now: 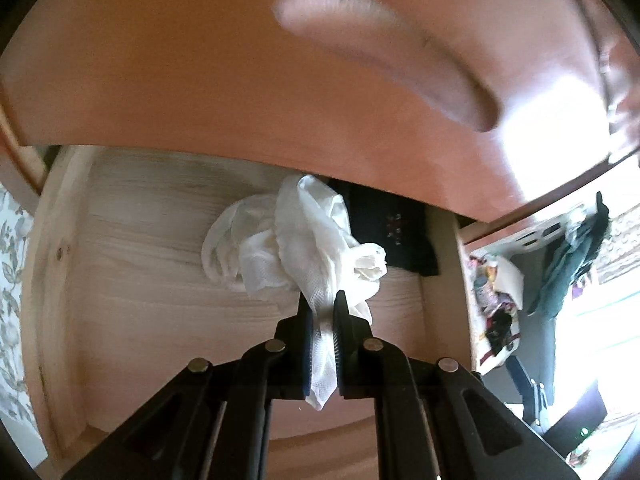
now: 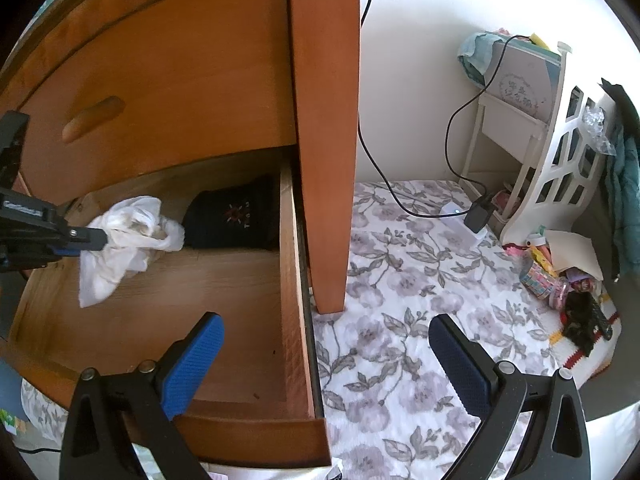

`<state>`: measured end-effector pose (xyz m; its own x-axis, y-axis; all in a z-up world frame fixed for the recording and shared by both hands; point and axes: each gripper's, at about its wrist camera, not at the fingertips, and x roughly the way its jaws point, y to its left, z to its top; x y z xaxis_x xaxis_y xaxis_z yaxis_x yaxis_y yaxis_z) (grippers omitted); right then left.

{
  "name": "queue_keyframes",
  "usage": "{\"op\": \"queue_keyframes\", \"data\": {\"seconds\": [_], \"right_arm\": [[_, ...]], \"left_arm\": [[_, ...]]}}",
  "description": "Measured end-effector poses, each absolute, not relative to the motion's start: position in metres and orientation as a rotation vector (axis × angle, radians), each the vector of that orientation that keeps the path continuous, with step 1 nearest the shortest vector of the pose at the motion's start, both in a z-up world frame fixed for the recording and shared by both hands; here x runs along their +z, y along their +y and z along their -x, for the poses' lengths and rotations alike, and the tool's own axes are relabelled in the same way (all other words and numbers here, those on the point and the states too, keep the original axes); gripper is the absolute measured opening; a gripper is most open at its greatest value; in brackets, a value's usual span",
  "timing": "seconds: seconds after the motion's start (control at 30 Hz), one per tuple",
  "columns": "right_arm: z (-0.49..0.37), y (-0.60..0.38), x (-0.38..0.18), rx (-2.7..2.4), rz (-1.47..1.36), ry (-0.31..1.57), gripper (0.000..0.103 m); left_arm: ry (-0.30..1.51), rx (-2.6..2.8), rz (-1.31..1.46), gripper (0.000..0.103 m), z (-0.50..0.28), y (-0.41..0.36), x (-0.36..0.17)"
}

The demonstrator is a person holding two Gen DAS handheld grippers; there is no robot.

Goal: Take underwear out of drawer
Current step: 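Close the left gripper on the white lace cloth, then lift the white lace cloth out of the drawer and carry it toward the bed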

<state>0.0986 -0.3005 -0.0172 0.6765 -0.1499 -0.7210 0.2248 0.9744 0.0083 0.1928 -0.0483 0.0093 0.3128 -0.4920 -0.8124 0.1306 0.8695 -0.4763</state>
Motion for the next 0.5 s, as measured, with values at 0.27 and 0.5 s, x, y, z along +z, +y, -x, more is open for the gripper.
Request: {"op": "queue_keyframes", "data": {"seconds": [0.27,0.5], "right_arm": [[-0.085,-0.294,-0.001,-0.218,-0.095,0.78,0.103],[-0.065,-0.288,0.016,-0.221,-0.098,0.758,0.103]], "left_arm": [[1.073,-0.44,0.386,0.009,-0.164,-0.033,0.042],[0.971,-0.443,0.41,0.009,-0.126,-0.016,0.062]]}}
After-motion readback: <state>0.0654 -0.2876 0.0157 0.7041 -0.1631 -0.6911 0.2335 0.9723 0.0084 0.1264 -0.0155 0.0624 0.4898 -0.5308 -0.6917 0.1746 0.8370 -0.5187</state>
